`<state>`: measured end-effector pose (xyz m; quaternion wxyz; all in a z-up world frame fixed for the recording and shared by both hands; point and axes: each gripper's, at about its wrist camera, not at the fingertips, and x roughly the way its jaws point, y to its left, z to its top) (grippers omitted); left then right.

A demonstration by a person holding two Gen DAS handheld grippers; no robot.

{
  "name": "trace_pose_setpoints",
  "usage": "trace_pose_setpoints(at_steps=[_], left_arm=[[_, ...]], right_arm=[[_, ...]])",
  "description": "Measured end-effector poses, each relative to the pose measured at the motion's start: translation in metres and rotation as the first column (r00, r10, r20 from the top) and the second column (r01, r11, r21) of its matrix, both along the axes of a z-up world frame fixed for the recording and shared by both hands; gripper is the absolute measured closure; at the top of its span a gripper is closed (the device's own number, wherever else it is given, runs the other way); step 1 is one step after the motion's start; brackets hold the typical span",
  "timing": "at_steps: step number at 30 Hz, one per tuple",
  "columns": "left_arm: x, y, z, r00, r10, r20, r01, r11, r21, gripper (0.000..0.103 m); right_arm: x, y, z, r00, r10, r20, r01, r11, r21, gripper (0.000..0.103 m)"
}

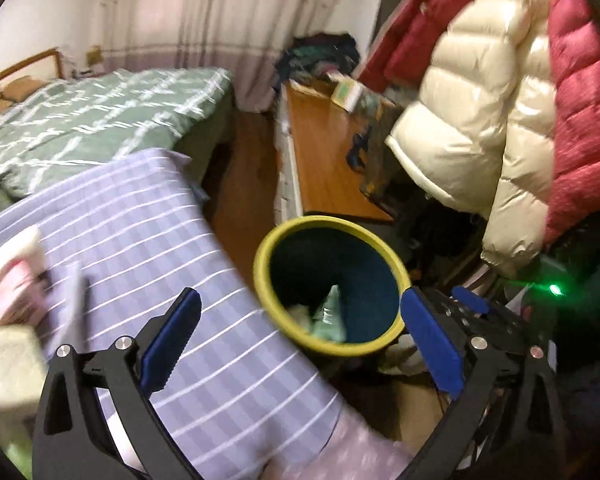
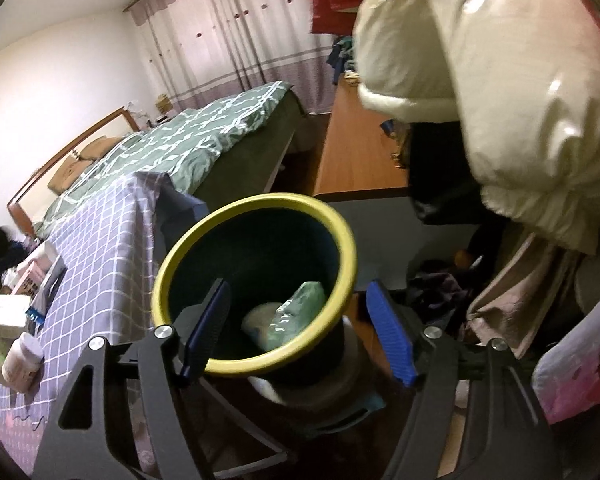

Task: Collect trash
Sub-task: 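Grasp the blue-white wrapper on the bed with the right gripper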

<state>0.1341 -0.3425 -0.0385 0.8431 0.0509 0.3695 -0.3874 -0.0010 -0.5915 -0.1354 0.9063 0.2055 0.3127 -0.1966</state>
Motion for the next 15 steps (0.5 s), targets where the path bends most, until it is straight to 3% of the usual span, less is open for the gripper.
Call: trace_pose_setpoints(at_steps=[5, 9, 15], left_arm=[[-0.025, 0.091, 0.007, 0.984, 0.156, 0.082, -0.156, 0.988, -0.008, 0.005], [-0.037, 0.175, 0.011, 0.934, 0.340, 0.109, -0.336, 0.941, -0.048, 0.005], [-0.053, 0.256, 0.017, 0.850, 0.500, 0.166, -0.496, 0.866, -0.072, 0.005]], right_arm=[[0.021, 0.033, 0.005, 0.997, 0.081, -0.008, -0.081, 0.997, -0.013, 0.036], [0.041, 0.071, 0.013, 0.986, 0.165, -0.019, -0.166, 0.985, -0.037, 0.036], [0.081, 0.135, 0.034, 0.950, 0.311, -0.018, -0.312, 0.947, -0.072, 0.036]])
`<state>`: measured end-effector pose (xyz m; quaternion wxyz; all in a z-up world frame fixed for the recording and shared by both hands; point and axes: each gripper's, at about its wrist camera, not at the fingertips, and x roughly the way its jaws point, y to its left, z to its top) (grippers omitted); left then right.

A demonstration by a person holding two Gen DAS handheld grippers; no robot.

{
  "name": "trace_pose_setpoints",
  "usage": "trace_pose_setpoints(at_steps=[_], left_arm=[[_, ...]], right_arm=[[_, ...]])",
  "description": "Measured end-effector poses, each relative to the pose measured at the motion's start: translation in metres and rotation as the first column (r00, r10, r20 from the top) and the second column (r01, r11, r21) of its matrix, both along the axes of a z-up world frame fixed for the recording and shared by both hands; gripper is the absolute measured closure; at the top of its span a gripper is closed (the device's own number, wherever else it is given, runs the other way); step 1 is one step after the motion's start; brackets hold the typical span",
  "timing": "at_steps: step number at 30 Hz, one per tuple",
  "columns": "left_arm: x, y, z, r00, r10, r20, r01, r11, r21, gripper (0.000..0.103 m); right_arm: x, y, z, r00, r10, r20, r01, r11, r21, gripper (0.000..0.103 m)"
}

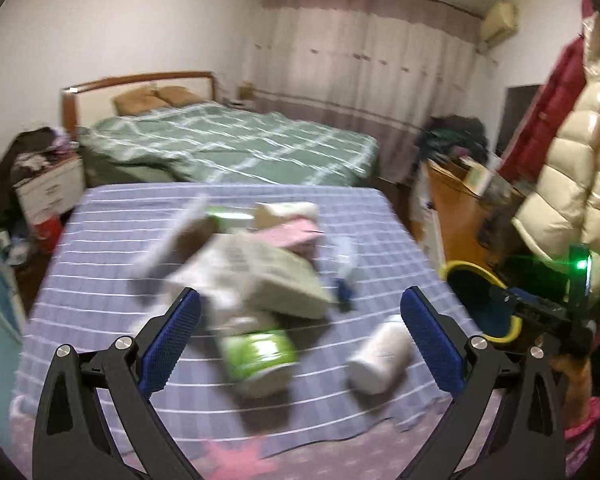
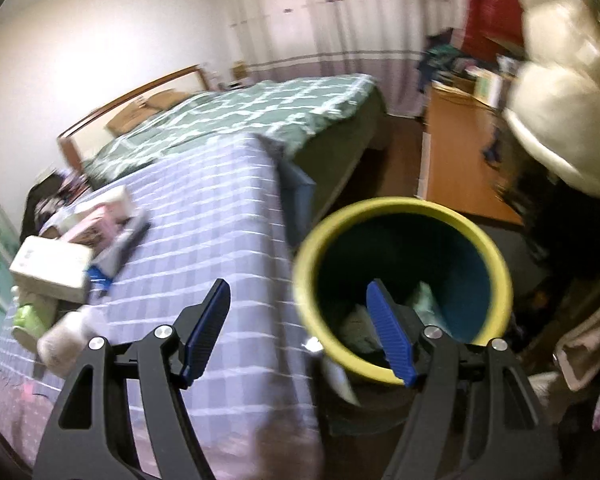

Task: Collect trash
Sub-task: 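Grasp the blue-white wrapper on the bed with the right gripper, then carry the wrapper with the right gripper and release it into the bin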

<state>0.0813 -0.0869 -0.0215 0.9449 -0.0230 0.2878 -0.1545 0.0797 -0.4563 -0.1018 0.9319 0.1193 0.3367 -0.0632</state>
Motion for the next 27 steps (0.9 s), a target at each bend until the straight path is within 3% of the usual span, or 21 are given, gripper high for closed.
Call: trace_pose_setpoints(at_steps=[4, 9, 16, 21, 27], left_arm=[[-0.006, 0.040, 0.000, 0.998, 0.065, 0.021, -0.065, 0.998, 0.014, 0.005], [-0.010, 0.071, -0.002, 0.994, 0.107, 0.035, -0.107, 0.994, -0.001, 0.005], [-0.011, 0.077, -0.011, 0.994, 0.109, 0.014, -0.108, 0.994, -0.016, 0.005], [-0.011, 0.079, -0.013, 0.994, 0.105, 0.009, -0.105, 0.994, -0.019, 0.005], [-0.010, 0.079, -0.017, 0.995, 0.101, -0.004, -0.102, 0.994, -0.028, 0.005]], right_arm=[[0.029, 0.046, 0.013, 0.994, 0.113, 0.000, -0.113, 0.994, 0.002, 0.036], [0.086, 0.094, 0.016, 0.973, 0.220, -0.071, -0.219, 0.976, 0.013, 0.036], [0.155, 0.135, 0.005, 0.945, 0.248, -0.213, -0.259, 0.966, -0.025, 0.036], [0.178, 0.151, -0.018, 0.919, 0.256, -0.299, -0.280, 0.959, -0.037, 0.040], [0.185, 0.158, -0.035, 0.904, 0.261, -0.340, -0.291, 0.956, -0.040, 0.056]])
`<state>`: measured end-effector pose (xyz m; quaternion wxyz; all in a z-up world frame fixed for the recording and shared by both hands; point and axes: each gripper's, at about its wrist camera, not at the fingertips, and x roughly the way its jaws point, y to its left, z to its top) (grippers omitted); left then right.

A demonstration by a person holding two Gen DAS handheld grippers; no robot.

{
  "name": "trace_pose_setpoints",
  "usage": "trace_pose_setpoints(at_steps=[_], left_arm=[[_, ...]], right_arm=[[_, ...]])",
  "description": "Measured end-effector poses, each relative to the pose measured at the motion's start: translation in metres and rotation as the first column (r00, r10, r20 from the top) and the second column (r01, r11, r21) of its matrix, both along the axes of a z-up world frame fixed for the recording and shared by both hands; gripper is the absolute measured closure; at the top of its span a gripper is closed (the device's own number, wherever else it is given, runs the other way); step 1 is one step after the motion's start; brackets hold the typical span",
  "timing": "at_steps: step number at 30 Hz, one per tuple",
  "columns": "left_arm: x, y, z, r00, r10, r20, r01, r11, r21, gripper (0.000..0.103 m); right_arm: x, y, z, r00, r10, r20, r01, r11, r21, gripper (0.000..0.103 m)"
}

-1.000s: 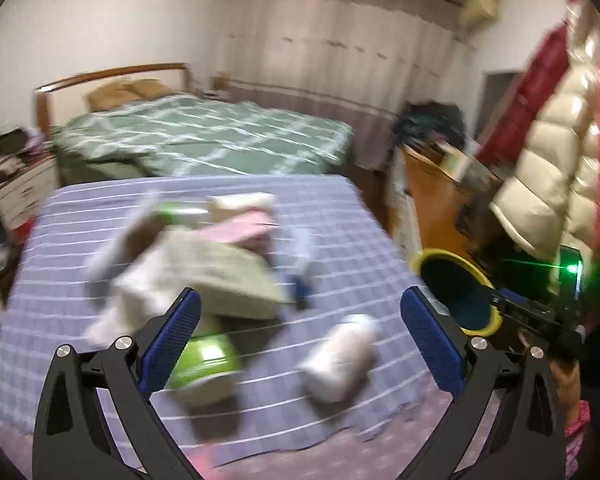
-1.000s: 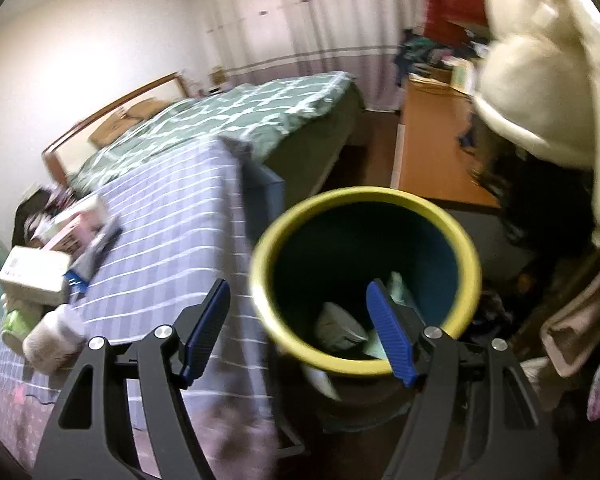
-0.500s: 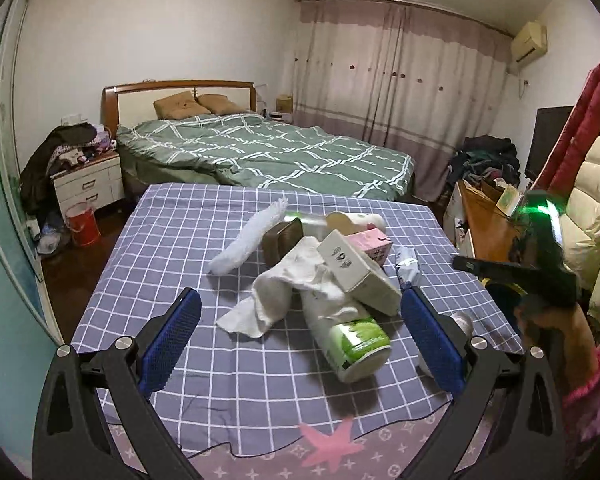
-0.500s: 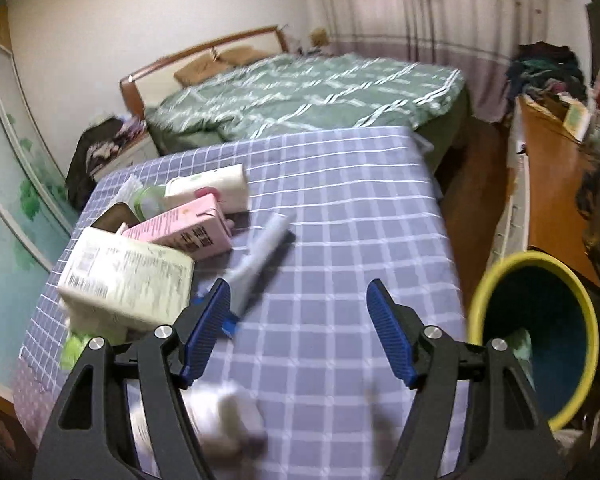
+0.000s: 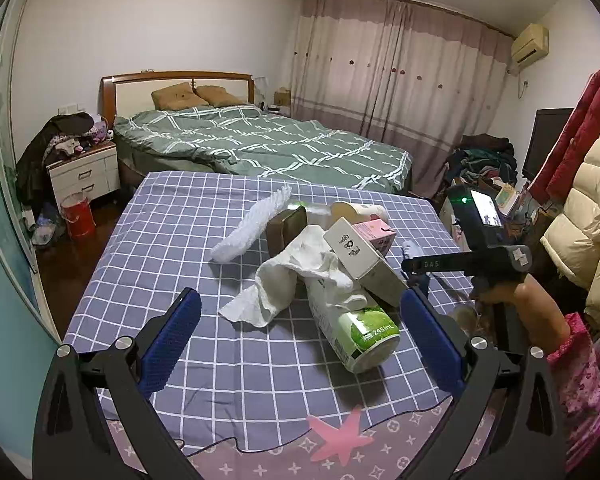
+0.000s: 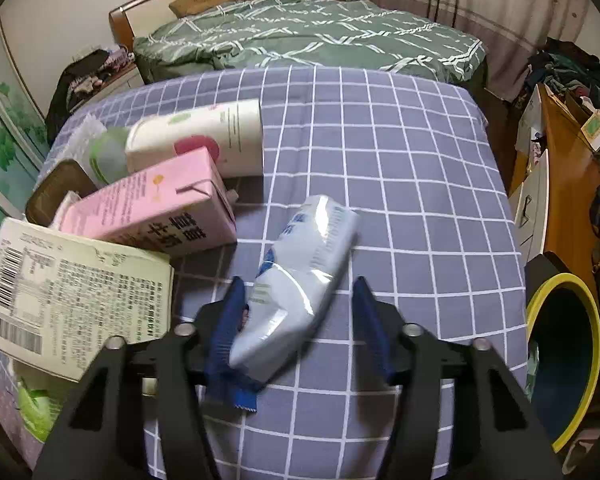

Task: Collect trash
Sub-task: 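Carry the wrapper with the right gripper and release it into the bin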

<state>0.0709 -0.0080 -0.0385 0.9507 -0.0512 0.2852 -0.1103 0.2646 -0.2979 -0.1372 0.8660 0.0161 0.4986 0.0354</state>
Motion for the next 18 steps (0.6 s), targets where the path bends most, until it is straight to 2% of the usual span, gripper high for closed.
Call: trace_pose_setpoints(at_steps=[2, 3, 4, 14, 18], left_arm=[[0.002, -0.003, -0.001, 1.000, -0.005, -0.007, 0.005, 1.000, -0.002, 0.005], [0.002, -0.005, -0.003, 1.000, -0.009, -0.011, 0.009, 1.000, -0.003, 0.005], [0.002, -0.005, -0.003, 1.000, -0.011, -0.013, 0.011, 1.000, -0.003, 0.005], [0.005, -0.015, -0.006, 0.999, -0.029, -0.020, 0.029, 1.000, -0.001, 0.005], [0.005, -0.020, -0.007, 0.999, -0.040, -0.023, 0.040, 0.999, 0.005, 0.005]], right_arm=[[-0.002, -0.001, 0.001, 1.000, 0.006, 0.005, -0.006, 1.000, 0.002, 0.059], [-0.003, -0.001, 0.001, 1.000, 0.007, 0.007, -0.007, 1.000, 0.004, 0.070], [-0.004, -0.004, 0.002, 1.000, 0.003, 0.013, -0.003, 1.000, 0.008, 0.072], [-0.036, -0.039, 0.028, 0.993, -0.047, 0.107, 0.037, 0.994, 0.099, 0.073], [-0.061, -0.071, 0.041, 0.981, -0.111, 0.157, 0.094, 0.989, 0.112, 0.073]])
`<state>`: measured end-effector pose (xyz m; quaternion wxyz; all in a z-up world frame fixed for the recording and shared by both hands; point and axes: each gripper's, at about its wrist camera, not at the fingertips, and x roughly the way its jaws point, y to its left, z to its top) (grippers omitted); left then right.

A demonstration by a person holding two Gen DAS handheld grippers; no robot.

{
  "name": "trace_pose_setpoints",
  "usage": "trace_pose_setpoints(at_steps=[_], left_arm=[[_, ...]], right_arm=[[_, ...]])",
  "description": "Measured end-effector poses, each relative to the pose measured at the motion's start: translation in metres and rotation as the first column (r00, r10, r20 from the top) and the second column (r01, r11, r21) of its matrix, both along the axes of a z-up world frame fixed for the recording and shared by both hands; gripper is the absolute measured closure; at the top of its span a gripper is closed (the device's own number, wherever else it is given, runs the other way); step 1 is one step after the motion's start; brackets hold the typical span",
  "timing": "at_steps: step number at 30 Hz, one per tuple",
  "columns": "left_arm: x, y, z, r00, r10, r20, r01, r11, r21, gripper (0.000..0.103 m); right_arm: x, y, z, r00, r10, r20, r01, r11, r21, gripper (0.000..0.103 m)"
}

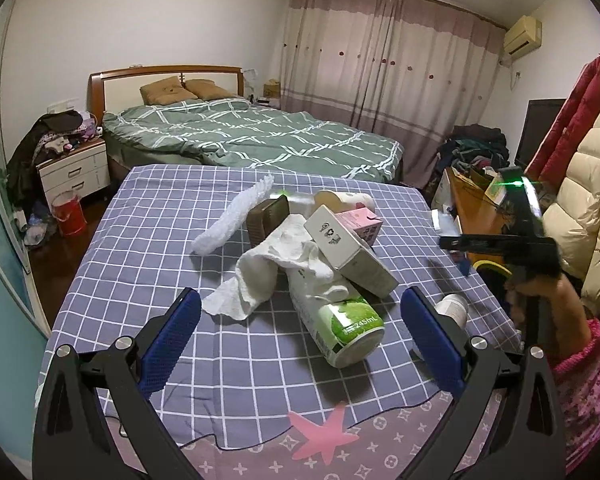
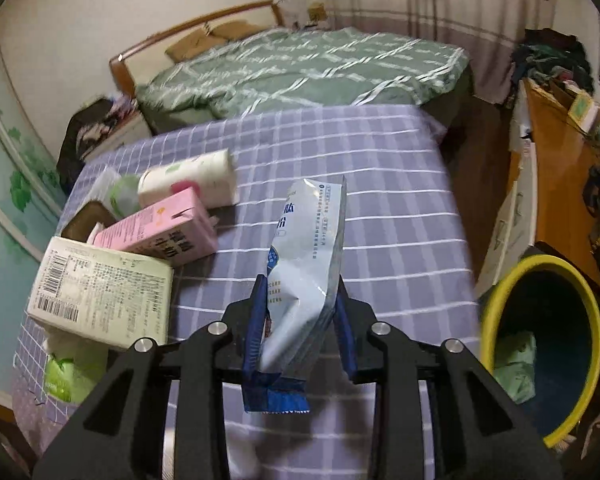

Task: Collect trash
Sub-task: 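Carry the wrapper with the right gripper and release it into the bin, then grasp the white pill bottle with the left gripper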

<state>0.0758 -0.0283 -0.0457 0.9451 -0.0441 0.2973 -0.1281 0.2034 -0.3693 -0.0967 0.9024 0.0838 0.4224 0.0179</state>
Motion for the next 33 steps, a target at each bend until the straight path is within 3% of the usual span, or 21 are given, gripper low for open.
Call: trace_pose_setpoints(at_steps=[6, 15, 24, 28, 33], left_arm=[[0.002, -0.012, -0.002, 1.000, -0.025, -0.007, 0.025, 1.000, 0.008, 0.005], [0.004, -0.041, -0.002, 0.996, -0.088, -0.014, 0.088, 0.996, 0.024, 0.005], [0.002, -0.075, -0.003, 0.986, -0.166, -0.028, 0.167, 0.984, 0.053, 0.005], [0.001, -0.089, -0.005, 0.979, -0.202, -0.036, 0.204, 0.977, 0.067, 0.005], [0.002, -0.102, -0.011, 0.968, -0.243, -0.057, 0.247, 0.966, 0.074, 0.005]], right_arm=[[-0.034, -0.075, -0.005, 0.987, -0.161, 0.014, 0.161, 0.987, 0.009, 0.072], [-0.066, -0.171, -0.041, 0.928, -0.369, -0.044, 0.369, 0.929, -0.010, 0.072], [-0.070, -0.207, -0.074, 0.895, -0.436, -0.098, 0.437, 0.899, -0.006, 0.070], [-0.072, -0.212, -0.078, 0.888, -0.450, -0.097, 0.452, 0.892, -0.004, 0.056], [-0.075, -0.212, -0.075, 0.890, -0.447, -0.087, 0.449, 0.893, 0.009, 0.054]])
